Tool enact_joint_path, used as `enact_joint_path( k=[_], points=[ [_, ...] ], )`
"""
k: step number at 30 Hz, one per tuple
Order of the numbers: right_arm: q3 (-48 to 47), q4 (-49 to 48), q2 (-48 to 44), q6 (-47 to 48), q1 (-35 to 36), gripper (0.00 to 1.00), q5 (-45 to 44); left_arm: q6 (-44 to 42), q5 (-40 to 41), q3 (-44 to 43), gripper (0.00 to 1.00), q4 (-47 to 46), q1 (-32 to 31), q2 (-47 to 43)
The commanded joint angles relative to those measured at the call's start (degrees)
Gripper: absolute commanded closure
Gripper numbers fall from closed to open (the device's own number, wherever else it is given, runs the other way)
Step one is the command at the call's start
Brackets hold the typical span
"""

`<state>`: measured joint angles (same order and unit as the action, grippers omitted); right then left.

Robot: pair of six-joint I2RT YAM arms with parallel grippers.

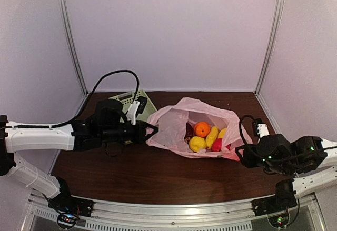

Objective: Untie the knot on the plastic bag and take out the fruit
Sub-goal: Adjust the bag opening on the takeout bag, then reach into the gripper in the takeout bag.

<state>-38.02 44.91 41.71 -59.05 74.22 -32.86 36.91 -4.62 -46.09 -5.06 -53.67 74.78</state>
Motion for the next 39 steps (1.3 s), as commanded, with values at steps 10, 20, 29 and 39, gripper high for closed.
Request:
enact_joint_path(
  k=[10, 20, 29, 39],
  points=[
    [-14.1, 2.8, -5.9, 11.5, -0.2, 0.09, 2.0, -2.6, -5.8, -0.3, 1.00, -4.8, 0.4, 1.2],
    [-28.8, 2.8, 9.5, 21.3, -0.2, 0.18, 2.9, -2.8, -5.9, 0.2, 1.00, -5.1, 0.4, 0.6],
    [-29.8, -9.0, 25.1, 24.9, -4.1, 0.22, 10.7, -2.6, -6.6, 0.9, 1.00, -5.4, 0.5, -0.1],
    [-28.3, -16.7, 40.2, 28.3, -13.5, 0.28, 21.6, -2.1, -6.0, 2.8, 1.00, -5.3, 0.5, -2.1]
  ],
)
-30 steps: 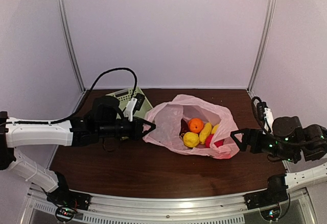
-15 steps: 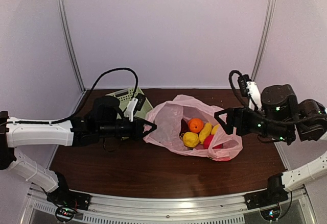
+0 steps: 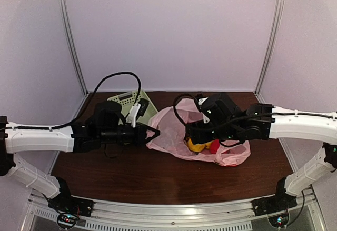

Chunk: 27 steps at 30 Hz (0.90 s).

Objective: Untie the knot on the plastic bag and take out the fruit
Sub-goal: Reach into the gripper in the takeout bag, then pick up the fake fruit from the takeout bag.

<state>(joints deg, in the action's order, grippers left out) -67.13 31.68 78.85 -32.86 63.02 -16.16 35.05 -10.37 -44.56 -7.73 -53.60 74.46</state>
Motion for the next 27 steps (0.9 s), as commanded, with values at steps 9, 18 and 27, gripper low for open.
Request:
enact_joint_path(
  k=[9, 18, 27],
  points=[
    [1.6, -4.7, 11.1, 4.2, -8.6, 0.24, 6.2, 1.3, -0.2, 4.3, 1.00, -3.7, 0.4, -2.8],
    [3.1, -8.6, 16.3, 5.2, -11.3, 0.19, 7.4, 1.9, 1.6, 5.6, 1.00, -2.7, 0.3, -4.2],
    [4.1, -11.3, 20.4, 5.9, -13.9, 0.16, 8.7, 1.8, 2.3, 5.7, 1.00, -1.7, 0.4, -4.7]
  ],
)
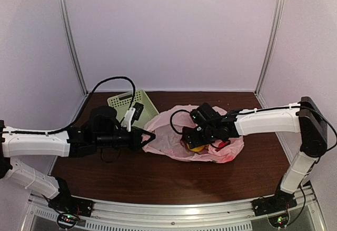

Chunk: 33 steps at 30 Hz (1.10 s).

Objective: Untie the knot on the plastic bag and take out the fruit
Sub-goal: Pick up the fake fruit from the takeout bag.

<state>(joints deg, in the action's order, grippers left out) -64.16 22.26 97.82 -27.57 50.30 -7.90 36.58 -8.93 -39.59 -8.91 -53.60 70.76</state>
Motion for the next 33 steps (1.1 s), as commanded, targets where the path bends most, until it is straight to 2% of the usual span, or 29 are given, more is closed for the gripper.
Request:
enact_joint_path(
  k=[1, 6, 11, 18, 20, 27, 33],
  points=[
    [1.3, -2.2, 1.8, 0.7, -1.2, 0.15, 0.5, 0.2, 0.9, 0.7, 1.00, -0.5, 0.3, -0.9],
    [2.0, -4.2, 3.7, 0.8, -2.0, 0.14, 1.5, 0.3, 0.8, 0.7, 1.00, -0.5, 0.4, -0.8],
    [1.8, -5.8, 6.0, 0.8, -2.2, 0.16, 2.6, 0.4, 0.8, 0.7, 1.00, -0.4, 0.4, -0.8],
    [1.7, -6.6, 6.8, 0.9, -2.2, 0.32, 2.9, 0.4, 1.1, 0.7, 1.00, -0.1, 0.4, -1.0],
    [1.8, -6.6, 6.6, 1.1, -2.3, 0.34, 3.0, 0.6, 1.1, 0.7, 1.00, -0.1, 0.4, -0.9],
    [2.5, -6.4, 3.0, 2.9, -2.2, 0.38, 4.6, 0.8, 1.0, 0.6, 1.00, -0.6, 0.4, -0.6],
    [5.0, -5.7, -4.4, 4.0, -0.2, 0.38, 7.1, 0.8, 1.0, -0.1, 1.00, -1.1, 0.3, -0.3]
  ],
)
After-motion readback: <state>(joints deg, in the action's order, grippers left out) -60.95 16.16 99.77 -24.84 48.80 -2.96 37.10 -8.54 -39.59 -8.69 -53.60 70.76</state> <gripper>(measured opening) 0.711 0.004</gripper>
